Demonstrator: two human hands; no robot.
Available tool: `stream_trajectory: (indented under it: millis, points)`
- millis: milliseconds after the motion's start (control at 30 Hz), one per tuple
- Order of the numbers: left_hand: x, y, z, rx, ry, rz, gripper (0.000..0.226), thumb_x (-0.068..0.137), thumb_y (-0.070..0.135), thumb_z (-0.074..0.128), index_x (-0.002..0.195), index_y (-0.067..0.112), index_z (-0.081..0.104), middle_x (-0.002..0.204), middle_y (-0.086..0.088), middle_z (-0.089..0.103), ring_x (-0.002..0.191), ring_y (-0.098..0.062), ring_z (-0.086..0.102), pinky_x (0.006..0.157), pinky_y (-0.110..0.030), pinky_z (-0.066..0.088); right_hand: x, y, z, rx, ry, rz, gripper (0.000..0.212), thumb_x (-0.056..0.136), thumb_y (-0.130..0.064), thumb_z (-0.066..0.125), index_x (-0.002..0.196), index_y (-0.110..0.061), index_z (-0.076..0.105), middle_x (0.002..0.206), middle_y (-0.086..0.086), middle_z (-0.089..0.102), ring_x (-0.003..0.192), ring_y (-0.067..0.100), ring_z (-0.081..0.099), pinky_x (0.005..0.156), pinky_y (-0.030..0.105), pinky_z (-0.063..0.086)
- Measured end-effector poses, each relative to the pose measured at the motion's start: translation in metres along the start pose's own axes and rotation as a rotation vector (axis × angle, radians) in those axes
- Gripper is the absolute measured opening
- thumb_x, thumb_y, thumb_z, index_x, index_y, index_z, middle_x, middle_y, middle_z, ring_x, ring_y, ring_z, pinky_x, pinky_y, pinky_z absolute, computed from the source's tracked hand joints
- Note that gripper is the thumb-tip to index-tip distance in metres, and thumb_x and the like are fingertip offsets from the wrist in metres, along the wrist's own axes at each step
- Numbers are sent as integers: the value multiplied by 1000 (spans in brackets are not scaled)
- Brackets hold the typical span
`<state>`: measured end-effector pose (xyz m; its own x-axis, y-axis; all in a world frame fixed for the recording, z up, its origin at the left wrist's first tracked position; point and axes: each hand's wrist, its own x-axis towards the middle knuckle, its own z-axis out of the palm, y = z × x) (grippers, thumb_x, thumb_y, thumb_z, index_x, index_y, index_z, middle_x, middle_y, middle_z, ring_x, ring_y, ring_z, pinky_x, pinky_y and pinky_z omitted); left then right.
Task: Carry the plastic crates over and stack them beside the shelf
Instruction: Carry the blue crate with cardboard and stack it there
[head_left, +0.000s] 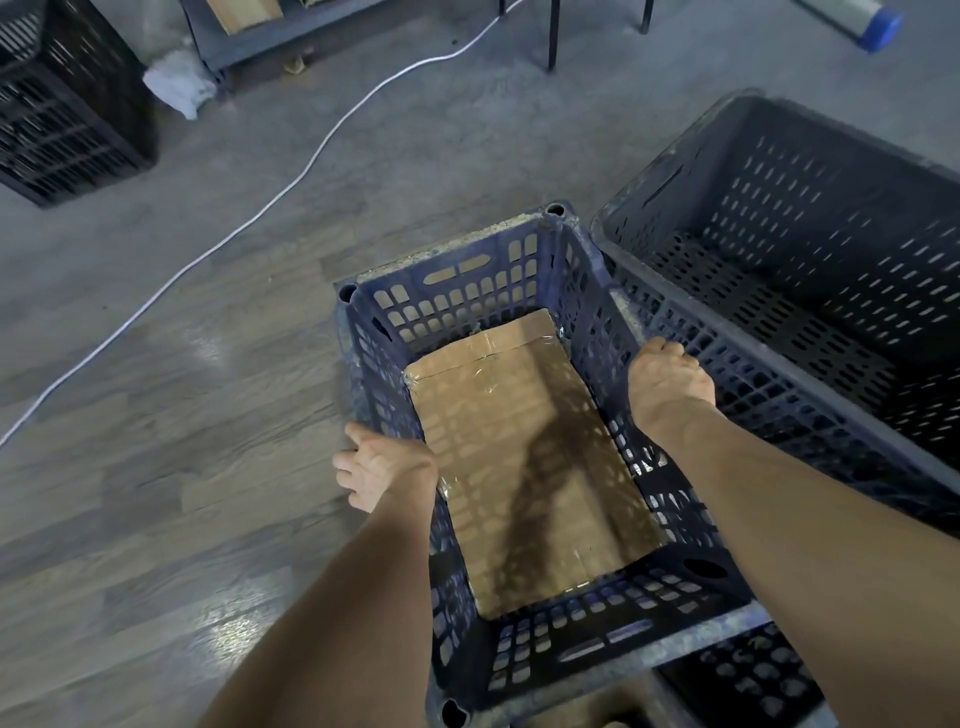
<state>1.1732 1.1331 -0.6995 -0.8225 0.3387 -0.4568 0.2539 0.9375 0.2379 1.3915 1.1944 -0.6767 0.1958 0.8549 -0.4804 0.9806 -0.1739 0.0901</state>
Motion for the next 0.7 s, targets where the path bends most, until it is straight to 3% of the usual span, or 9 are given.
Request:
stream_trajectory:
  millis: [133, 400, 700]
  points:
    - [7, -5, 4, -19, -14, 33, 77, 87, 12, 60, 151, 18, 17, 141, -19, 33, 129, -34, 31, 103, -41, 34, 6, -2, 6, 9, 27, 26, 62, 88, -4, 61, 138, 10, 28, 134, 25, 43, 124, 35, 49, 92, 37, 50]
    - [10, -7, 1, -131, 41, 54, 62, 86, 5, 54, 143, 23, 37, 133, -19, 38, 123, -34, 36, 102, -41, 35, 5, 0, 4, 7, 35, 31, 58, 86, 2, 62, 137, 9, 35, 130, 24, 48, 122, 35, 51, 91, 38, 51]
    - [17, 5, -77, -128, 118, 107, 50, 87, 9, 52, 136, 14, 47, 131, -16, 42, 122, -33, 39, 102, -41, 36, -31, -25, -53, 83, 38, -19, 43, 86, 3, 60, 127, 6, 46, 123, 23, 55, 111, 37, 59, 84, 38, 52]
